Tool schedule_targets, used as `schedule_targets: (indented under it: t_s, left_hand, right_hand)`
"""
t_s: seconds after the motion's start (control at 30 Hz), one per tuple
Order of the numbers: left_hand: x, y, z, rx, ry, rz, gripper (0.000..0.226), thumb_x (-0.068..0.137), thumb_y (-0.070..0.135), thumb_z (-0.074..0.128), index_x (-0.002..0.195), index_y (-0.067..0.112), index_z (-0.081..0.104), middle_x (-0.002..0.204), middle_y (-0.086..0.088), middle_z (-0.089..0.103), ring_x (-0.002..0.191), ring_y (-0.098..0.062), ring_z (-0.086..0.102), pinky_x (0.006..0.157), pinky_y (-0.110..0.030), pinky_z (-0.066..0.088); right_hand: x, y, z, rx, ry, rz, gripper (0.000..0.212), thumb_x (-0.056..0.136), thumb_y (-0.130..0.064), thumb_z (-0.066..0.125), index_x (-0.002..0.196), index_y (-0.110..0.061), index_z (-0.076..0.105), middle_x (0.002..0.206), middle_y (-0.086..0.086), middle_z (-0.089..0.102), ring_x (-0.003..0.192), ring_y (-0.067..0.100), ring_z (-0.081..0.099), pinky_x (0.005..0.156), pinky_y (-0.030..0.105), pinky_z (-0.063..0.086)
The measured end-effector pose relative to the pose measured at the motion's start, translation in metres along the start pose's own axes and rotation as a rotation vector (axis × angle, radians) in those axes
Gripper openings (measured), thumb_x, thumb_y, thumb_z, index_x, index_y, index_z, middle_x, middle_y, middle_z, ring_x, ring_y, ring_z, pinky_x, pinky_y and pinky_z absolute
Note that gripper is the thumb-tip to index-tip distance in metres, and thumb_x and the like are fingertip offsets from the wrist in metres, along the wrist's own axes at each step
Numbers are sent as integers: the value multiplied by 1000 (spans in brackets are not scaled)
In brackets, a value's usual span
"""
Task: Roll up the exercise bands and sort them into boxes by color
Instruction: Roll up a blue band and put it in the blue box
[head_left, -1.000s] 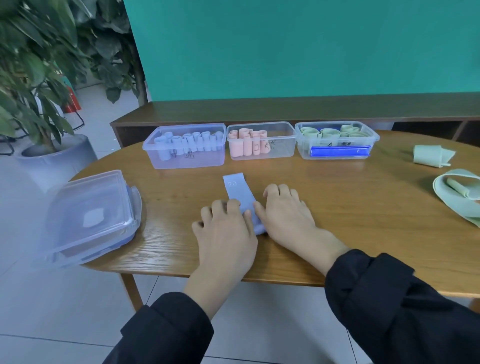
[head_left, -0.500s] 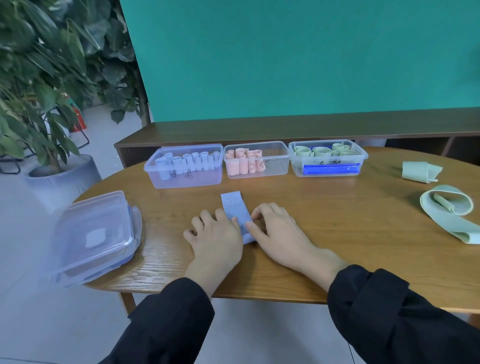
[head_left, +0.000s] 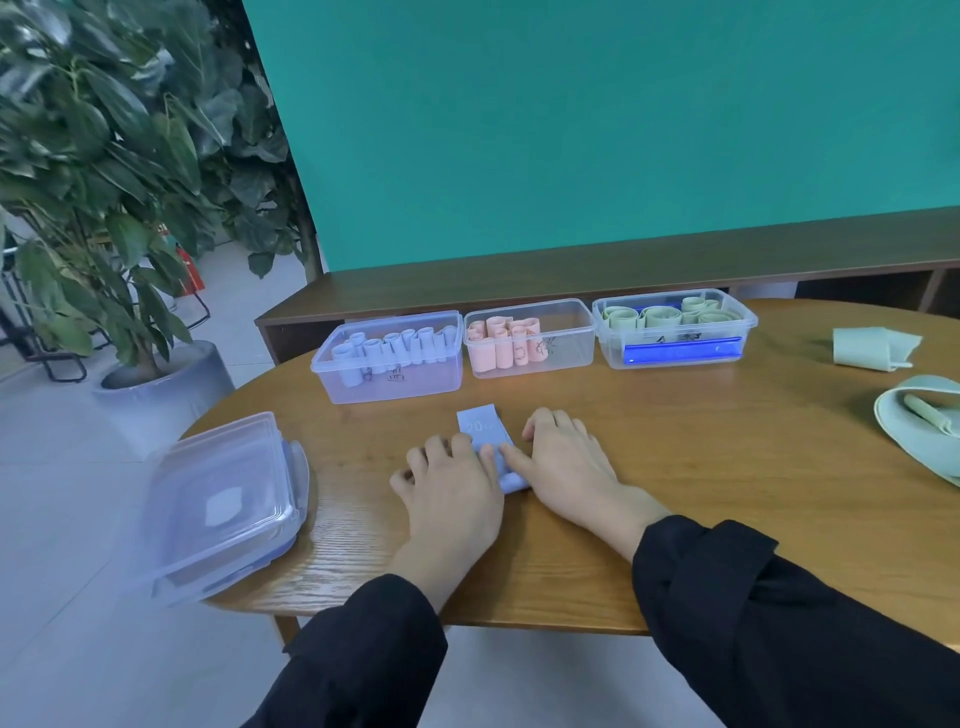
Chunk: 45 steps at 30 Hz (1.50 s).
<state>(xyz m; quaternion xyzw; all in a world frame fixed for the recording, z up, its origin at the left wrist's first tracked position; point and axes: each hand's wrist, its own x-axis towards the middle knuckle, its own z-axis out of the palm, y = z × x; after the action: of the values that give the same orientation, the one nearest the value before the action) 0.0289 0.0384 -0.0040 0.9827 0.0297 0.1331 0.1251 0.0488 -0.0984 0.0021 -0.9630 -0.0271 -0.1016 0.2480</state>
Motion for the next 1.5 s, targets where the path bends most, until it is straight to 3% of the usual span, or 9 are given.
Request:
schedule_targets:
  t_s: [0.27, 0.43, 0.57, 0.7, 0.9, 1.17, 1.23, 1.37, 1.5]
  left_hand:
    - [24, 1, 1, 70, -43, -53, 49, 106, 56, 24, 124, 19, 50, 131, -7, 48, 124, -31, 39, 102, -49, 31]
    - [37, 0, 1, 62, -33, -51, 50, 105, 56, 25, 125, 18, 51, 129, -7, 49, 122, -30, 40, 99, -48, 31]
    - [33, -2, -1, -21, 89, 116, 34, 106, 44, 37, 126, 24, 55, 124, -1, 52, 117, -24, 46, 96, -41, 36]
    - [13, -7, -4, -355, 72, 310, 12, 101, 23, 51, 102, 23, 63, 97, 2, 60, 92, -23, 58, 78, -42, 49]
    - [-12, -25, -6, -500, 40, 398, 11, 94, 21, 66, 99, 30, 64, 96, 16, 64, 96, -4, 56, 80, -8, 39]
    - [-32, -31, -12, -472, 69, 465, 12, 92, 20, 72, 100, 28, 73, 97, 18, 68, 97, -3, 54, 87, -1, 30]
    - [-28, -31, -9, -453, 83, 450, 14, 94, 20, 70, 104, 27, 76, 98, 15, 71, 100, -6, 55, 88, -6, 35]
    - [-21, -32, -7, -334, 84, 454, 22, 101, 29, 59, 116, 36, 74, 118, 15, 68, 113, -17, 52, 94, -40, 47]
    - [-12, -30, -11, -147, -10, 364, 31, 107, 44, 40, 124, 49, 65, 143, 14, 49, 129, -18, 36, 99, -37, 33]
  right_hand:
    - [-3, 11, -1, 236, 20, -248, 18, 102, -43, 50, 102, -28, 60, 104, -11, 52, 101, 10, 48, 89, 34, 47]
    - [-4, 22, -1, 197, -59, -378, 13, 100, -38, 56, 99, -30, 67, 99, -13, 60, 96, 8, 47, 89, 29, 44]
    - [-3, 28, -7, 235, -130, -401, 15, 96, -33, 65, 110, -27, 69, 105, -9, 58, 101, 7, 48, 91, 19, 36]
    - [-5, 25, -7, 240, -105, -410, 15, 95, -21, 67, 109, -22, 71, 103, -5, 58, 100, 9, 51, 91, 21, 37]
    - [-20, 26, -11, 198, -73, -420, 18, 98, -29, 64, 113, -23, 72, 95, -7, 57, 95, 9, 48, 86, 22, 35]
    - [-41, 28, -17, 225, -99, -400, 18, 99, -33, 62, 112, -29, 74, 99, -11, 52, 96, -1, 46, 87, 15, 35]
    - [-40, 25, -14, 240, -56, -378, 17, 99, -30, 63, 110, -25, 75, 99, -13, 49, 94, -3, 49, 84, 11, 35]
    - [-38, 22, -9, 281, 72, -366, 6, 96, -20, 66, 98, -24, 70, 96, -11, 57, 90, 3, 57, 86, 22, 46]
    - [-32, 25, -8, 258, 44, -375, 4, 96, -27, 66, 98, -27, 70, 100, -13, 61, 97, 9, 58, 90, 34, 49]
